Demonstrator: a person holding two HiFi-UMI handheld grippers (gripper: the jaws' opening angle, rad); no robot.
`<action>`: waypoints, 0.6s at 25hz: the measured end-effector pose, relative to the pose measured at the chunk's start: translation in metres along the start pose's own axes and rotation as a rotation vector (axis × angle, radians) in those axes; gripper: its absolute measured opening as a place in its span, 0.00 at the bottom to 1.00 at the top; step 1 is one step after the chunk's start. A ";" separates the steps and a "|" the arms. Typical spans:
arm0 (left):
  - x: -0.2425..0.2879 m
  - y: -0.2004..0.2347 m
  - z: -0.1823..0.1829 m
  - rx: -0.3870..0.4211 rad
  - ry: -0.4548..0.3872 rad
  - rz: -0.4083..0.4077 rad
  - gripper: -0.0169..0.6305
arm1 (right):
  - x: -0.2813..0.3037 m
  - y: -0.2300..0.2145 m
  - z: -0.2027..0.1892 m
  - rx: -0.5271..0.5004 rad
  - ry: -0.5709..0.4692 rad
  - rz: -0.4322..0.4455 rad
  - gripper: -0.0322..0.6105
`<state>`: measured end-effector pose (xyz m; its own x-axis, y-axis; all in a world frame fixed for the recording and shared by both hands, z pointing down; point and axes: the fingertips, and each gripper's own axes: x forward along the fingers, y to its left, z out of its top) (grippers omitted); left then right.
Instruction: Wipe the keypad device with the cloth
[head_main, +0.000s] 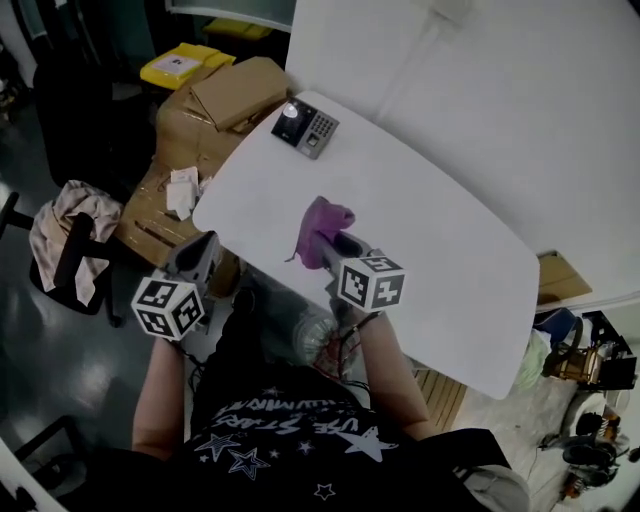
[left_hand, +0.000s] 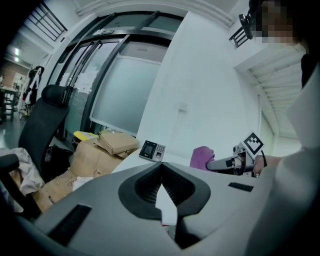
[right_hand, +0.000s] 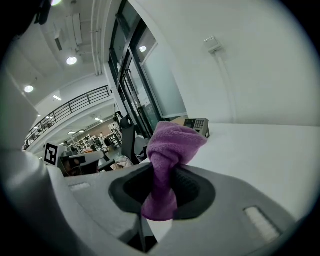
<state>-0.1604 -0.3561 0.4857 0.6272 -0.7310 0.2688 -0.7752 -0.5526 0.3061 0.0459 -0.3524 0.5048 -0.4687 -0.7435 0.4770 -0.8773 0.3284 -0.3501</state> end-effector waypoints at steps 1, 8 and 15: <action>0.008 0.008 0.003 0.000 0.005 -0.009 0.04 | 0.007 -0.001 0.005 -0.001 -0.002 -0.006 0.20; 0.064 0.044 0.024 0.002 0.039 -0.091 0.04 | 0.048 -0.019 0.033 0.024 0.000 -0.084 0.20; 0.110 0.076 0.043 0.008 0.073 -0.153 0.04 | 0.086 -0.037 0.063 0.075 -0.022 -0.157 0.20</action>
<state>-0.1535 -0.4955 0.4988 0.7419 -0.6068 0.2854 -0.6703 -0.6590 0.3412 0.0443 -0.4651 0.5081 -0.3231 -0.7950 0.5134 -0.9290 0.1629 -0.3324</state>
